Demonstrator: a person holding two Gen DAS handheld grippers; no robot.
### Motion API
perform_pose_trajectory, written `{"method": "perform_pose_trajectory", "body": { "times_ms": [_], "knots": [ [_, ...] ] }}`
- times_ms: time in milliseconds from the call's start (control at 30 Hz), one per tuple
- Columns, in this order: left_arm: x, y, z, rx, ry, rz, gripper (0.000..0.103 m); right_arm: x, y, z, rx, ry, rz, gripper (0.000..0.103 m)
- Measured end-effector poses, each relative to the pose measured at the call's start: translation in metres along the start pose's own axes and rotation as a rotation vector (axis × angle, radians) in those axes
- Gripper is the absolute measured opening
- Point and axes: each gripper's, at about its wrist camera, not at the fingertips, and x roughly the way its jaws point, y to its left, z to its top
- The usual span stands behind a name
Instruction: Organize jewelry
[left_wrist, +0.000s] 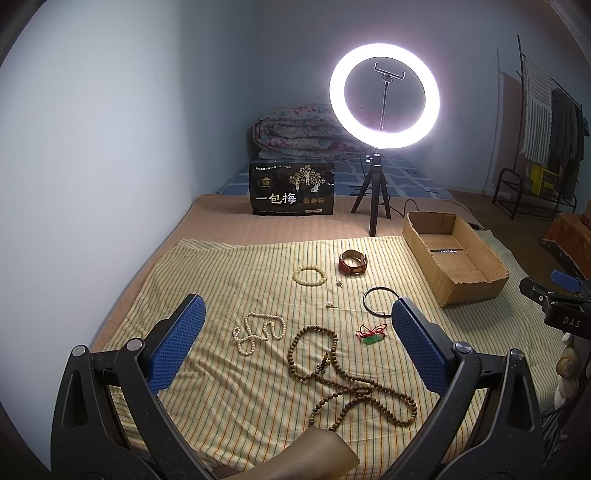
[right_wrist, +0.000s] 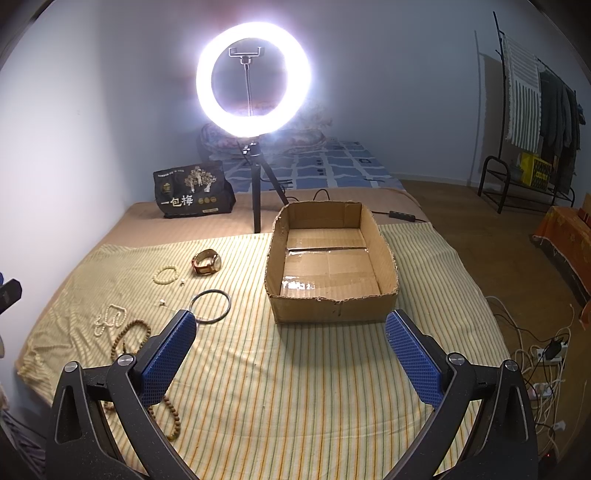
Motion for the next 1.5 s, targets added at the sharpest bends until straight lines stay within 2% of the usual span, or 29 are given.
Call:
{"method": "perform_pose_trajectory", "body": {
  "times_ms": [700, 1067, 1333, 1500],
  "knots": [
    [0.0, 0.0, 0.0, 0.001, 0.001, 0.0, 0.102, 0.0, 0.005, -0.002, -0.003, 0.001, 0.006, 0.102],
    [0.009, 0.009, -0.008, -0.013, 0.017, 0.024, 0.102, 0.002, 0.018, -0.003, -0.037, 0.016, 0.049, 0.102],
    [0.02, 0.024, -0.009, -0.006, 0.065, 0.045, 0.102, 0.012, 0.037, -0.005, -0.084, 0.026, 0.133, 0.102],
    [0.035, 0.039, -0.008, -0.029, 0.121, 0.038, 0.102, 0.026, 0.06, -0.01, -0.145, 0.082, 0.215, 0.102]
  ]
}}
